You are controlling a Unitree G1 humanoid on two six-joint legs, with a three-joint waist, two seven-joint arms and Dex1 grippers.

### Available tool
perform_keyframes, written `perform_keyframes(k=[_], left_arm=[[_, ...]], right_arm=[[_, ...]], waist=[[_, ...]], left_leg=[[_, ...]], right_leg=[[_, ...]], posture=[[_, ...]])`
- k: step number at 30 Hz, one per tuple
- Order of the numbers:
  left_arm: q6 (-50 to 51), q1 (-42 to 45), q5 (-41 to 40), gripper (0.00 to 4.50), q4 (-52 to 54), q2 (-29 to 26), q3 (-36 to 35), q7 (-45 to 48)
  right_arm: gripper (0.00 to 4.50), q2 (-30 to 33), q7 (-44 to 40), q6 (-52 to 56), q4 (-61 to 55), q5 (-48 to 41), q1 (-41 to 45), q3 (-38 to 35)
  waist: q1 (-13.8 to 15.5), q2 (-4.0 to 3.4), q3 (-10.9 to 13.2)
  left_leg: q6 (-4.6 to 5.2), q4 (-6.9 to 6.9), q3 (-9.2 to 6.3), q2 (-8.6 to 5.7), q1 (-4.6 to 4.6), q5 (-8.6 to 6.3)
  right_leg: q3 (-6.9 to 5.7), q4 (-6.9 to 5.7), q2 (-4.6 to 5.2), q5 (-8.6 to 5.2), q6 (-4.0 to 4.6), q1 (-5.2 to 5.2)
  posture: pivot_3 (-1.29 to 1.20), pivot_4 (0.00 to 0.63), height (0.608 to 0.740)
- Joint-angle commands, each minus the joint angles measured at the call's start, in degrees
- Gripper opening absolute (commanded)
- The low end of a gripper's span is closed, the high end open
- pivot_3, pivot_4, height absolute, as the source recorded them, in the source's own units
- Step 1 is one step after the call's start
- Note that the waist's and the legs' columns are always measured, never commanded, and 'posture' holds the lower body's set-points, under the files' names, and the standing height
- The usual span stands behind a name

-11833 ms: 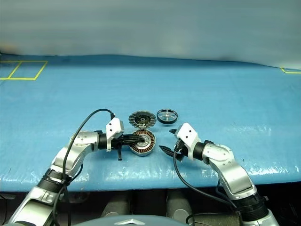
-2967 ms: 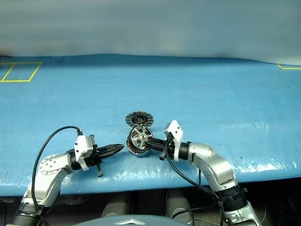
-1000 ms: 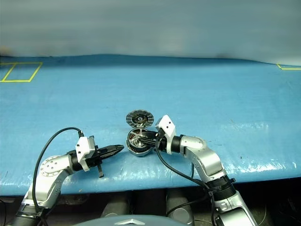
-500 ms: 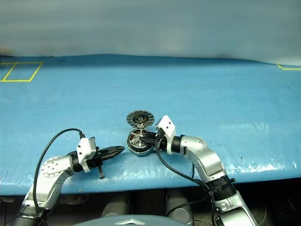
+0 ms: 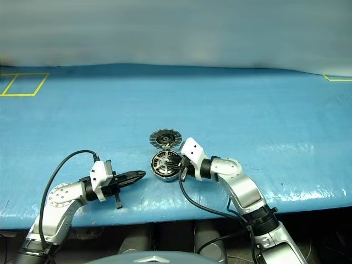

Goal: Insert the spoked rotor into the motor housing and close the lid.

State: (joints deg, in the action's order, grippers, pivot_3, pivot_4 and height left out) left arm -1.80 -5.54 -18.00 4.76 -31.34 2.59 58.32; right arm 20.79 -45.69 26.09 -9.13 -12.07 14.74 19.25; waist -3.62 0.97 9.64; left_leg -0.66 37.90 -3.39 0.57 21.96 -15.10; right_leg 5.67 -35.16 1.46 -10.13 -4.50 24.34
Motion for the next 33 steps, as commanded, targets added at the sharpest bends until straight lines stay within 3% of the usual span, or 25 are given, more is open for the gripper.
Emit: perform_keyframes(k=[1,7,18,21,29,33], left_arm=[[-1.11,0.12,0.14,0.00,1.24,-0.16,-0.13,-0.26],[-1.14,0.05,0.18,0.00,1.27,-0.26,-0.11,-0.43],[-1.35,0.20,-0.15,0.00,1.08,-0.31,-0.25,-0.09],[-1.46,0.29,-0.03,0.00,0.93,-0.31,-0.22,-0.10],[-1.56,0.16,0.28,0.00,0.86,-0.42,-0.35,-0.44],[-1.59,0.08,0.34,0.00,0.90,-0.42,-0.35,-0.67]], right_arm=[[1.43,-0.34,0.05,-1.91,-0.25,0.65,0.92,0.19],[3.44,-0.35,0.68,-3.78,0.66,2.80,0.64,0.92],[3.44,-3.23,-0.31,-1.92,-2.32,-4.60,0.37,-3.44],[2.83,-3.41,-0.15,-1.92,-1.10,-4.45,0.59,-3.33],[0.19,-2.97,0.86,-1.96,3.41,-1.80,0.48,-1.44],[0.05,-0.72,0.10,-1.19,4.76,2.30,0.38,2.30]], waist=[[0.01,0.00,0.00],[0.02,0.01,-0.01],[0.03,0.01,-0.01],[0.02,0.01,-0.01],[0.01,0.01,-0.02],[-0.04,0.01,-0.05]], left_leg=[[0.00,0.00,0.00,0.00,0.00,0.00],[0.00,0.01,0.00,0.00,-0.01,0.00],[0.00,0.02,-0.01,0.00,-0.02,0.00],[0.00,0.02,0.00,0.00,-0.03,0.00],[0.00,0.01,0.00,0.00,-0.04,0.00],[0.00,0.01,0.00,0.00,-0.08,0.00]], right_leg=[[0.00,0.00,0.00,0.00,0.00,0.00],[0.00,-0.01,0.00,0.00,0.00,-0.02],[0.00,-0.02,0.00,0.00,0.00,-0.03],[0.00,-0.02,0.00,0.00,0.00,-0.03],[0.00,-0.02,0.00,0.00,0.00,-0.03],[0.00,-0.03,0.00,0.00,0.00,-0.07]], posture=[[0.00,0.150,0.740],[0.00,0.150,0.740],[0.00,0.150,0.740],[0.00,0.150,0.740],[0.00,0.150,0.740],[0.00,0.150,0.740]])
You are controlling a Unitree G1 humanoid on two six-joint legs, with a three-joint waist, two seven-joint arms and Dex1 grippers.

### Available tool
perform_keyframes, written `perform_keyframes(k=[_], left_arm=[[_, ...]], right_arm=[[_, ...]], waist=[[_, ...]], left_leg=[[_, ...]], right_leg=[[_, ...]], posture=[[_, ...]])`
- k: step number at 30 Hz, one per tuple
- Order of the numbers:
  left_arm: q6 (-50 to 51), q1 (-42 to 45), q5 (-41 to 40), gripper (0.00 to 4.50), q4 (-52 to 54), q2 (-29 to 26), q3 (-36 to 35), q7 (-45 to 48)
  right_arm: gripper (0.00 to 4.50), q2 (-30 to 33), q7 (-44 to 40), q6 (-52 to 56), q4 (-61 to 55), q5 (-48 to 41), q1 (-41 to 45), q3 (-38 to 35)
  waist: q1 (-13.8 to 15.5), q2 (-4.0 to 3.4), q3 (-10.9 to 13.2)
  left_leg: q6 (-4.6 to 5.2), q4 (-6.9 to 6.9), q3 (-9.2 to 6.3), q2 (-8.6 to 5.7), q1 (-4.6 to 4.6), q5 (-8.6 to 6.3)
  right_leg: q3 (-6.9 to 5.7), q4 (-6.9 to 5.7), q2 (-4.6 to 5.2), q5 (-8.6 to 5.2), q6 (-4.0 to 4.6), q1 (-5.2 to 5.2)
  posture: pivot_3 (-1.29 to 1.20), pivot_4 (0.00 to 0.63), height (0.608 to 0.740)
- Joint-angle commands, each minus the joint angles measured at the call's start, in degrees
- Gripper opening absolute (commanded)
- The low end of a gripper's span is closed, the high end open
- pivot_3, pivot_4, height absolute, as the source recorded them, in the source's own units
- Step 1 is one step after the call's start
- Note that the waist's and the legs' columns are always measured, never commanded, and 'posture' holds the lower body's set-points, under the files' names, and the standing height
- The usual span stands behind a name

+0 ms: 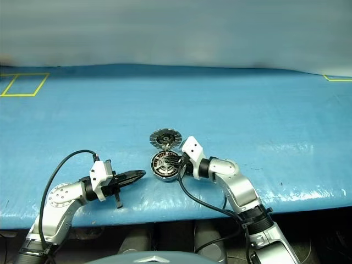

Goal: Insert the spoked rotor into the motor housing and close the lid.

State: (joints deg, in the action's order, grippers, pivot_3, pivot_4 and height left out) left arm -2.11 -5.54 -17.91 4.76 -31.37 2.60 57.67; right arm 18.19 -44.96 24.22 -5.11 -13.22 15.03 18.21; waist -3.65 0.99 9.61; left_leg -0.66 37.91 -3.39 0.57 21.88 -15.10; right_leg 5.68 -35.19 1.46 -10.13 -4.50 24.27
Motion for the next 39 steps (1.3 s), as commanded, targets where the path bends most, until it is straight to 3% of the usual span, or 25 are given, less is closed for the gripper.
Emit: perform_keyframes(k=[1,12,18,26,39], left_arm=[[-1.30,0.08,0.25,0.00,0.89,-0.38,-0.35,-0.07],[-1.25,-0.19,0.24,0.00,1.10,-0.22,-0.22,-0.35],[-1.12,-0.31,0.23,0.00,1.15,-0.30,-0.18,-0.32],[-1.06,-0.44,0.16,0.00,1.17,-0.23,-0.04,-0.24],[-1.28,-0.28,0.39,0.00,0.71,-0.07,0.13,-0.44]], right_arm=[[0.05,2.50,-0.56,0.96,1.14,4.63,0.10,4.34],[0.05,4.21,2.42,-2.18,1.40,12.31,0.75,7.76],[0.05,1.13,1.40,-2.85,-4.31,5.33,0.30,2.47],[0.05,1.60,-1.21,-0.89,-10.65,1.19,-0.56,2.50],[0.05,1.84,1.55,1.31,-1.41,7.46,-0.25,6.90]], waist=[[-0.03,0.00,-0.05],[-0.12,0.24,-0.57],[-0.12,0.22,-0.55],[-0.06,0.20,-0.49],[-0.15,0.21,-0.49]], left_leg=[[0.00,0.00,0.01,0.00,-0.05,0.00],[0.00,-0.02,-0.02,0.03,-0.71,0.00],[0.00,-0.04,0.00,0.05,-0.68,0.00],[0.00,-0.09,-0.03,0.04,-0.26,0.00],[0.00,-0.10,-0.02,0.04,-0.28,0.00]], right_leg=[[0.00,0.00,0.00,0.00,0.00,-0.05],[-0.01,0.02,0.00,-0.06,0.05,-0.68],[-0.01,0.02,-0.01,-0.06,0.05,-0.63],[-0.02,0.04,-0.01,-0.06,0.07,-0.24],[-0.02,0.04,-0.01,-0.07,0.09,-0.23]], posture=[[0.00,0.150,0.740],[0.00,0.150,0.740],[0.00,0.150,0.740],[0.00,0.150,0.740],[0.00,0.150,0.740]])
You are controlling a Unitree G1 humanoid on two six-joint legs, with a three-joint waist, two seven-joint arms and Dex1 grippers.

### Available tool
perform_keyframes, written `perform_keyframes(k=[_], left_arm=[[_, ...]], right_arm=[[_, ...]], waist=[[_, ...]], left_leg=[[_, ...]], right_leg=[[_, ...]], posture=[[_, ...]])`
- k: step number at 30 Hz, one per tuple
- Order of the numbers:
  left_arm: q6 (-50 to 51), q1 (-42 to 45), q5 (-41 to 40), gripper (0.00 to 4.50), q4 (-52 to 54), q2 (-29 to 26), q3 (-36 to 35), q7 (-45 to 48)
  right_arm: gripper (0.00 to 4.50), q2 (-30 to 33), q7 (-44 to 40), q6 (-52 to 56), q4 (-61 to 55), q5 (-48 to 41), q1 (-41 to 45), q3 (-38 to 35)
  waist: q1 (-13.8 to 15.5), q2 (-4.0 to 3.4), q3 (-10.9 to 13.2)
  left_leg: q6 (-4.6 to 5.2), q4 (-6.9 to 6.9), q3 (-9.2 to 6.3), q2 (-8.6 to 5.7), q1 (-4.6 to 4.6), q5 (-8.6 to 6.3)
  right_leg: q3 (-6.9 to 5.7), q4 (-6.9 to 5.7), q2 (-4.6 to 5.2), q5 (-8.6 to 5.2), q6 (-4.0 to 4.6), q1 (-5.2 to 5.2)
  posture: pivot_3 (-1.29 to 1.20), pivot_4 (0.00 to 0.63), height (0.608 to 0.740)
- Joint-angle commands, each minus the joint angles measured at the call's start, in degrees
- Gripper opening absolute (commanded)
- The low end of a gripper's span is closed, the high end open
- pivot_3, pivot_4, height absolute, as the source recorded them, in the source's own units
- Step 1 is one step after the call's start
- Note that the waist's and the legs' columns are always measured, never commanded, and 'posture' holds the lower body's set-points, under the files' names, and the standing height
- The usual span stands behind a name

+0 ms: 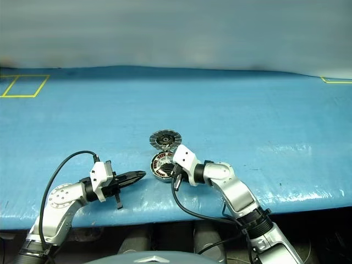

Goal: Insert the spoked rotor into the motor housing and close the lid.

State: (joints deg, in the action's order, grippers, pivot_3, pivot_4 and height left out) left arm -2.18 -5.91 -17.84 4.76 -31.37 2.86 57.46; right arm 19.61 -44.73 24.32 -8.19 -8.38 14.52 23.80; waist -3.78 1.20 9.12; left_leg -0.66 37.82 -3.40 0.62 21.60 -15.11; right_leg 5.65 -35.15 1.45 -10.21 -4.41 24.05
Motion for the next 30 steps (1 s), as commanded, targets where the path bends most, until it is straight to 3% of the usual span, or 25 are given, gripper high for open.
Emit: perform_keyframes(k=[1,15,23,30], left_arm=[[-1.25,0.00,0.32,0.00,0.70,-0.07,-0.17,-0.25],[-1.50,-0.29,0.08,0.00,0.76,0.07,-0.21,-0.23],[-1.71,-0.13,-0.03,0.00,0.51,0.47,-0.04,-0.32],[-2.06,0.13,0.05,0.00,0.02,1.04,-0.13,-0.63]], right_arm=[[0.05,0.55,1.35,1.26,1.87,2.98,0.26,1.54],[0.05,-0.19,-1.66,0.71,-8.91,-8.82,0.93,-8.38],[0.05,11.54,1.73,2.58,-7.88,1.67,1.57,-8.04],[0.05,7.77,7.97,2.53,0.40,4.10,5.28,-10.05]], waist=[[-0.02,0.00,-0.01],[0.09,-0.04,0.06],[0.32,-0.03,0.07],[-0.10,-0.02,0.09]], left_leg=[[0.00,0.01,0.00,0.00,-0.01,0.00],[0.00,-0.03,-0.02,0.00,0.13,0.00],[0.00,-0.02,0.03,-0.03,0.13,0.00],[0.00,-0.09,0.07,0.00,0.13,0.00]], right_leg=[[0.00,-0.01,0.00,0.00,0.00,-0.01],[-0.01,0.01,0.00,0.00,0.00,0.11],[0.01,0.02,0.03,-0.01,0.01,0.13],[0.03,0.00,-0.02,-0.02,0.03,0.20]], posture=[[0.00,0.150,0.740],[0.00,0.150,0.740],[0.00,0.150,0.740],[0.00,0.150,0.740]])
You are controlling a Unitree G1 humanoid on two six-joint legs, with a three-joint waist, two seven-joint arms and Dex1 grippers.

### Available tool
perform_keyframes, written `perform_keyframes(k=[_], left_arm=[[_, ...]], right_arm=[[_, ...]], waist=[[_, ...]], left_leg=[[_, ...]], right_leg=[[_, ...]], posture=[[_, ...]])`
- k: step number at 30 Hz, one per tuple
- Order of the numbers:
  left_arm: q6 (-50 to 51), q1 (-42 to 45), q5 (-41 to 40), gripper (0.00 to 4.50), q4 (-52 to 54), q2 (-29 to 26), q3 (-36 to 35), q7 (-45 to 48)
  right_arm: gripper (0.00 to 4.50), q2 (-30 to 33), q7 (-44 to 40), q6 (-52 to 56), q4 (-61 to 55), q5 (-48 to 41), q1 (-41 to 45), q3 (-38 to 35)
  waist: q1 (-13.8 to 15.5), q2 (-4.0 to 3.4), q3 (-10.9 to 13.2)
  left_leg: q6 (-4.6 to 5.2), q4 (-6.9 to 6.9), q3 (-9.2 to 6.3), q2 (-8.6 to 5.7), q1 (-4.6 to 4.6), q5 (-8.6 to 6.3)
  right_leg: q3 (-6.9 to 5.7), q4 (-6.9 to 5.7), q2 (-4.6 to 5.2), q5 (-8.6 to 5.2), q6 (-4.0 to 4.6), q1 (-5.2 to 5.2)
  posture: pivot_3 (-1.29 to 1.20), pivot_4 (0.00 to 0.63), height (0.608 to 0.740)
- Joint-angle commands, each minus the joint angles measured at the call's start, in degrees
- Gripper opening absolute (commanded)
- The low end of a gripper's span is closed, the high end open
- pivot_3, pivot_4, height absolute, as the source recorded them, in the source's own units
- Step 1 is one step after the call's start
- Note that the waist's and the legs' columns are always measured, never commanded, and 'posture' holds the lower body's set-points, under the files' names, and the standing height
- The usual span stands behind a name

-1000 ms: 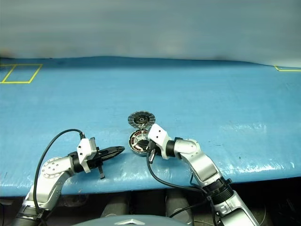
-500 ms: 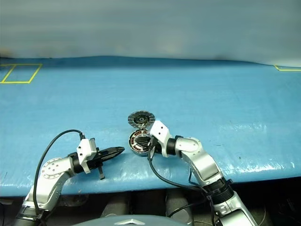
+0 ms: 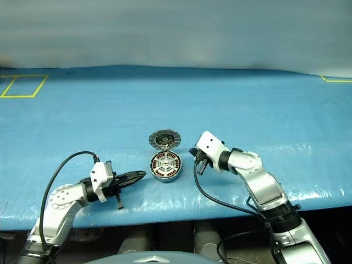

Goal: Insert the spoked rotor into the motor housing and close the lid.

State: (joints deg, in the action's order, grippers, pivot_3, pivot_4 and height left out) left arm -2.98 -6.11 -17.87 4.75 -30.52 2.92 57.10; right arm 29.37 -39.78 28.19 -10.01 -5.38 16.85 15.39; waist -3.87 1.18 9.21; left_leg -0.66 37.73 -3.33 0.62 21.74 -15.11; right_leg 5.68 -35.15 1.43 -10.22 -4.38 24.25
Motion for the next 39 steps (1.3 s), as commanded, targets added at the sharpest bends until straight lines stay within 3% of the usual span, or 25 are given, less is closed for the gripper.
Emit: perform_keyframes(k=[1,9,13,18,24,39], left_arm=[[-1.38,0.41,0.11,0.00,-0.09,0.29,-0.23,-0.35],[-2.32,0.14,-0.03,0.00,-0.38,0.40,-1.13,-1.23],[-2.64,-1.41,-0.51,0.00,0.36,0.52,-2.65,-2.73],[-2.55,-3.58,-1.00,0.00,1.72,0.40,-4.24,-4.12],[-2.25,-4.45,-1.27,0.00,2.33,0.22,-4.69,-4.54],[-3.16,-2.01,-0.78,0.00,-0.33,0.45,-3.86,-2.98]], right_arm=[[0.05,-3.24,3.82,-1.79,3.66,0.76,3.79,-2.40],[0.05,-10.02,3.99,-7.46,18.03,0.03,15.54,-4.31],[0.05,-12.86,-4.12,-5.96,15.37,-5.99,17.92,-3.33],[0.05,-11.96,-10.67,-2.45,6.75,-10.35,13.75,-0.95],[0.05,-8.28,-12.47,-0.40,-1.76,-9.67,7.14,3.41],[0.05,-10.04,-7.33,-1.30,3.12,-3.47,-0.48,10.78]], waist=[[0.00,0.01,0.00],[0.10,-0.02,0.04],[-0.07,-0.05,0.05],[0.20,-0.09,0.08],[0.31,-0.09,0.08],[0.11,-0.01,0.01]], left_leg=[[0.00,0.01,0.01,0.00,0.00,0.00],[0.00,-0.01,-0.01,-0.02,0.05,0.00],[0.00,-0.13,-0.02,-0.01,0.05,0.00],[0.00,-0.19,-0.05,0.00,0.06,0.00],[0.00,-0.13,-0.04,-0.01,0.06,0.00],[0.00,-0.09,-0.01,0.00,-0.02,0.00]], right_leg=[[0.01,0.00,0.00,0.00,-0.01,0.00],[0.01,0.02,0.01,0.03,-0.01,0.00],[0.01,0.03,0.01,0.03,0.01,0.06],[-0.02,0.02,0.02,0.00,0.06,0.10],[-0.04,0.01,0.04,-0.04,0.08,0.08],[-0.03,-0.05,0.02,-0.04,0.08,0.03]], posture=[[0.00,0.150,0.740],[0.00,0.150,0.740],[0.00,0.150,0.740],[0.00,0.150,0.740],[0.00,0.150,0.740],[0.00,0.150,0.740]])
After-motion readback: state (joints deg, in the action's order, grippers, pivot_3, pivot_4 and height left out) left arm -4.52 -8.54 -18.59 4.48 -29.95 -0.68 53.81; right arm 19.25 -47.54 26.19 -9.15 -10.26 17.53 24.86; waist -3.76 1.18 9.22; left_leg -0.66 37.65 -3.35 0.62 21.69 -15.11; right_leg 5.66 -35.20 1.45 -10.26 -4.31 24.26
